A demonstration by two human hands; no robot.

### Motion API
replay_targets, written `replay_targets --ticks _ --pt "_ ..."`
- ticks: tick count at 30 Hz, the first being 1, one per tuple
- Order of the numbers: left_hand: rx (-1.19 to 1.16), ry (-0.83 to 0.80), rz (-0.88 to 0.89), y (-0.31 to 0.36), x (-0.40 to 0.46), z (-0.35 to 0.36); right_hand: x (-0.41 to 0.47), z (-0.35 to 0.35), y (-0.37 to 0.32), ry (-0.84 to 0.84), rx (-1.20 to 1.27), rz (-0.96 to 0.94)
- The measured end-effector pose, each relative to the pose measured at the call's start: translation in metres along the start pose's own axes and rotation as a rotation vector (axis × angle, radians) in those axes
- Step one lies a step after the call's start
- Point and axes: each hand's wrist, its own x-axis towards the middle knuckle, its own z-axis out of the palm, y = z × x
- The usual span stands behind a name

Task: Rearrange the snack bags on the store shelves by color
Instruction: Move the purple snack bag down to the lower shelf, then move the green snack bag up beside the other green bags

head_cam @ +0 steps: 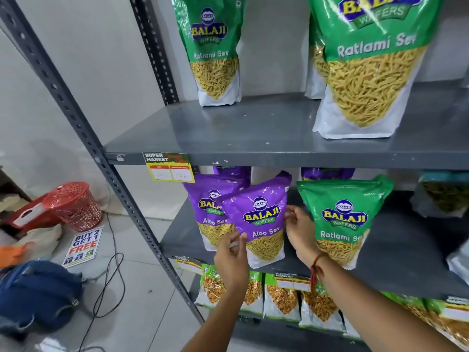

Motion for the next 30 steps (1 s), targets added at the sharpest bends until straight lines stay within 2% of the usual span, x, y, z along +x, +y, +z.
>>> replay_targets --ticks 3,6,10,13,15,17,20,24,30 --pt "-0.033 0.027 0.027 0.002 -0.021 0.006 -0.017 -0.011 -0.003 -0.053 0.044 -0.068" --pt "0.029 -0.113 0.146 0.000 -0.045 0.024 -0.036 -0.036 0.005 -0.032 0.044 -0.198" --pt "0.136 -0.352 0.242 0.003 -0.056 0.066 -0.048 -0.091 0.018 0.268 -0.007 -0.322" --pt "0.186 -0.432 0.204 0.005 -0.050 0.100 -0.041 -0.131 0.041 0.483 -0.021 -0.211" --pt "0.214 -0.452 0.188 0.008 -0.047 0.115 -0.027 -0.149 0.061 0.451 -0.038 -0.035" --pt "0.215 -0.480 0.214 0.012 -0.046 0.126 -0.013 -0.160 0.076 0.297 -0.041 0.148" --pt "0.249 -0.463 0.253 0.012 -0.047 0.135 0.000 -0.164 0.087 0.136 -0.014 0.186" --pt "0.222 -0.405 0.274 0.012 -0.049 0.135 0.006 -0.163 0.086 0.219 0.017 0.147" --pt "0.248 -0.464 0.326 0.017 -0.061 0.121 -0.012 -0.171 0.088 0.314 -0.048 0.154"
